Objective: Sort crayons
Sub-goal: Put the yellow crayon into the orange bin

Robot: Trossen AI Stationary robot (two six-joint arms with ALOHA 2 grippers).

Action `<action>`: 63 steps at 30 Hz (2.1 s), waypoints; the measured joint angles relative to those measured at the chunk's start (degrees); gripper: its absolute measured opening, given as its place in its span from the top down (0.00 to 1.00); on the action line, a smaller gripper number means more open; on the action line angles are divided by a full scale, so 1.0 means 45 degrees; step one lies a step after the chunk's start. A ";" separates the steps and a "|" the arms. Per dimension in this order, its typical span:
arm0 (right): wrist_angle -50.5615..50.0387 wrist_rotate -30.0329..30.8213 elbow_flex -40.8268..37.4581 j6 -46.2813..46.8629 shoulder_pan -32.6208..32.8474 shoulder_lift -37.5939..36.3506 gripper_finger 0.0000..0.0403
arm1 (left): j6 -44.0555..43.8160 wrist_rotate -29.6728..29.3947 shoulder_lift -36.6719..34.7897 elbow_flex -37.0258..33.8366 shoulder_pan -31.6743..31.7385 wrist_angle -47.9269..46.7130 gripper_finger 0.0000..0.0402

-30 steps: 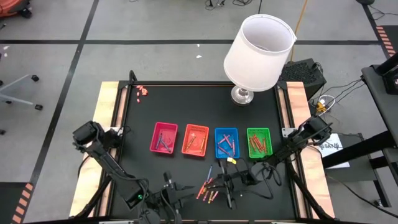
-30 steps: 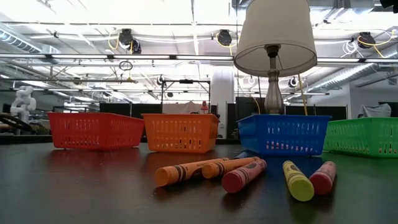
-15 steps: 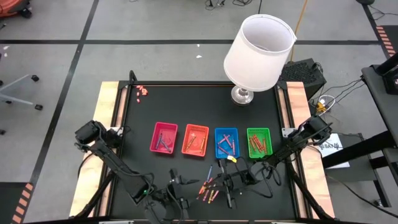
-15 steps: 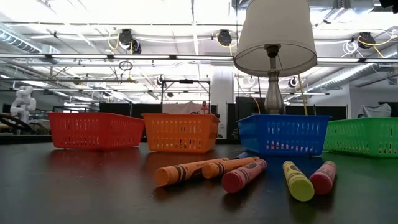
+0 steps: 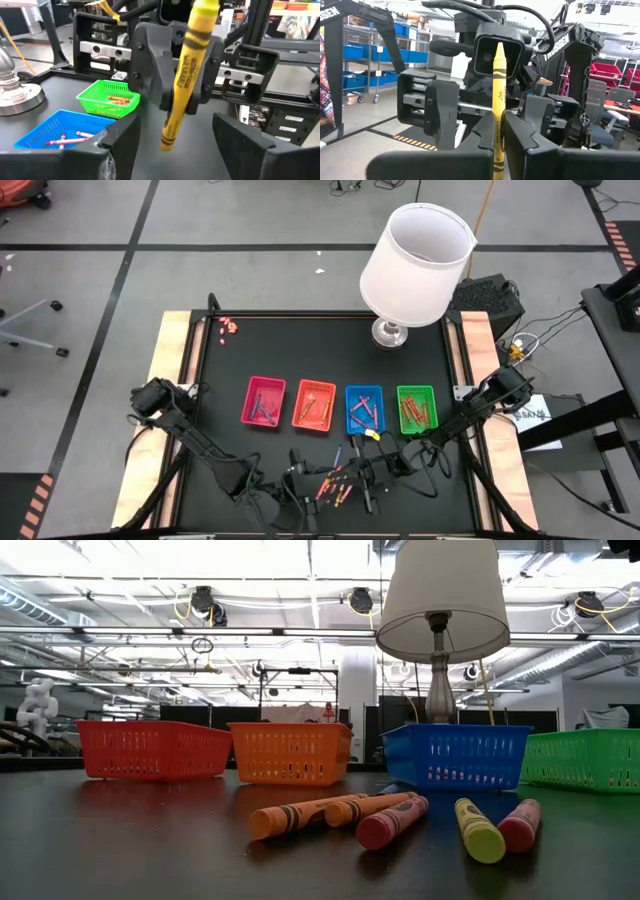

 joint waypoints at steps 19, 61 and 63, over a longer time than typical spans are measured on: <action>-0.0005 0.0748 0.0000 0.0048 0.0010 0.0000 0.99 | 0.0092 -0.0310 0.0000 -0.0005 0.0040 0.0011 0.92; -0.1826 0.5824 0.0005 -0.1345 0.2016 0.0000 0.57 | 0.9722 -0.0346 -0.1088 -0.0010 -0.0601 -0.3375 0.95; -0.1831 0.5824 0.0005 -0.1345 0.2016 0.0000 0.57 | 0.8181 -0.0343 -0.1088 -0.0010 -0.0598 -0.3374 0.95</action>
